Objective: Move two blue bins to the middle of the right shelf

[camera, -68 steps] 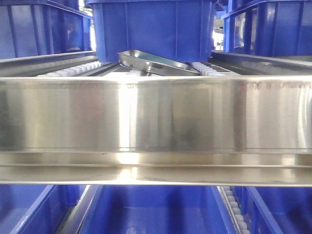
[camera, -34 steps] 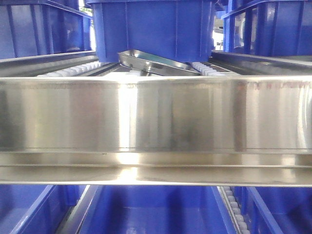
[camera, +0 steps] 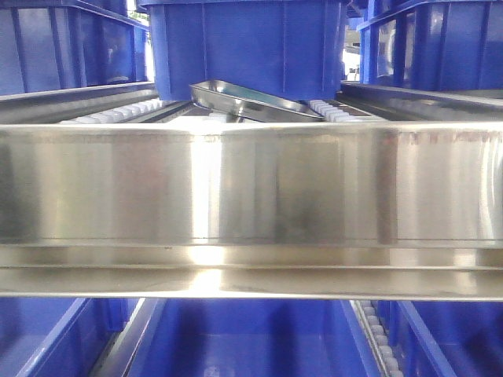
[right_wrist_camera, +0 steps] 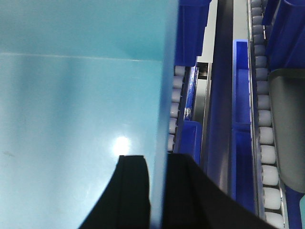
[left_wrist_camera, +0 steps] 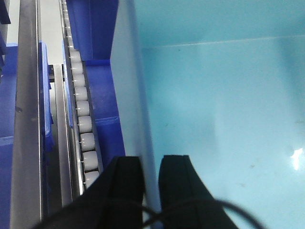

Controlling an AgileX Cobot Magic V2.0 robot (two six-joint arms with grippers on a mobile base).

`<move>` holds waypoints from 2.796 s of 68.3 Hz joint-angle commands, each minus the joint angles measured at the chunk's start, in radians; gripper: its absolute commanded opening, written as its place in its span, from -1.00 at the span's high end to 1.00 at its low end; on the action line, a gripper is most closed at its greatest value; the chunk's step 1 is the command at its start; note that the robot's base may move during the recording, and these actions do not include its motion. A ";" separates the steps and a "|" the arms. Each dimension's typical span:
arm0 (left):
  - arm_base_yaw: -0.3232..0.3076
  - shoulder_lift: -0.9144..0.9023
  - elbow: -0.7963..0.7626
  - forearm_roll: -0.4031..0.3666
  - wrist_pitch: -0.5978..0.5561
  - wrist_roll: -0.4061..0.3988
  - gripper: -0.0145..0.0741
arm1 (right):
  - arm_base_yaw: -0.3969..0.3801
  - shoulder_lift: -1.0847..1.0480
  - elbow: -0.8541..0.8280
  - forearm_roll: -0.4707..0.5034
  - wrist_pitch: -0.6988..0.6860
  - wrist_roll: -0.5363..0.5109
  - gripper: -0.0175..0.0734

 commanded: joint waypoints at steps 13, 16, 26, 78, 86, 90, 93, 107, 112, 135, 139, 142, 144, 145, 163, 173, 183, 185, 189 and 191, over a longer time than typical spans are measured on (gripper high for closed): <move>0.000 -0.017 -0.017 -0.057 -0.034 0.014 0.92 | -0.001 -0.012 -0.011 -0.004 -0.037 -0.012 0.95; 0.000 -0.017 -0.017 -0.057 -0.034 0.014 0.92 | -0.001 -0.012 -0.011 -0.004 -0.037 -0.012 0.95; 0.000 -0.017 -0.017 -0.057 -0.034 0.014 0.92 | -0.001 -0.012 -0.011 -0.004 -0.037 -0.012 0.95; 0.000 -0.017 -0.017 -0.057 -0.034 0.014 0.92 | -0.001 -0.012 -0.011 -0.004 -0.037 -0.012 0.95; 0.000 -0.017 -0.017 -0.057 -0.034 0.014 0.92 | -0.001 -0.012 -0.011 -0.004 -0.038 -0.012 0.95; 0.000 -0.017 -0.017 -0.057 -0.034 0.014 0.92 | -0.001 -0.012 -0.011 -0.004 -0.038 -0.012 0.95; 0.000 -0.017 -0.017 -0.057 -0.034 0.014 0.92 | -0.001 -0.012 -0.011 -0.004 -0.038 -0.012 0.95; 0.000 -0.017 -0.017 -0.057 -0.034 0.014 0.92 | -0.001 -0.012 -0.011 -0.004 -0.038 -0.012 0.95; 0.000 -0.017 -0.017 -0.057 -0.034 0.014 0.92 | -0.001 -0.012 -0.011 -0.004 -0.038 -0.012 0.95; 0.000 -0.017 -0.017 -0.057 -0.034 0.014 0.92 | -0.001 -0.012 -0.011 -0.004 -0.040 -0.012 0.95; 0.000 -0.017 -0.017 -0.057 -0.034 0.014 0.92 | -0.001 -0.012 -0.011 -0.004 -0.040 -0.012 0.95; 0.000 -0.017 -0.017 -0.057 -0.034 0.014 0.92 | -0.001 -0.012 -0.011 -0.004 -0.040 -0.012 0.95; 0.000 -0.017 -0.017 -0.057 -0.034 0.014 0.92 | -0.001 -0.012 -0.011 -0.004 -0.040 -0.012 0.95; 0.000 -0.017 -0.017 -0.057 -0.034 0.014 0.92 | -0.001 -0.012 -0.011 -0.004 -0.040 -0.012 0.95; 0.000 -0.017 -0.017 -0.057 -0.034 0.014 0.92 | -0.001 -0.012 -0.011 -0.004 -0.040 -0.012 0.95; 0.000 -0.017 -0.017 -0.057 -0.034 0.014 0.92 | -0.001 -0.012 -0.011 -0.004 -0.040 -0.012 0.95; 0.000 -0.017 -0.017 -0.057 -0.034 0.014 0.92 | -0.001 -0.012 -0.011 -0.004 -0.040 -0.012 0.95; 0.000 -0.017 -0.017 -0.057 -0.034 0.014 0.92 | -0.001 -0.012 -0.011 -0.004 -0.040 -0.012 0.95; 0.000 -0.017 -0.017 -0.057 -0.034 0.014 0.92 | -0.001 -0.012 -0.011 -0.004 -0.040 -0.012 0.95; 0.000 -0.017 -0.017 -0.057 -0.034 0.014 0.92 | -0.001 -0.012 -0.011 -0.004 -0.040 -0.012 0.95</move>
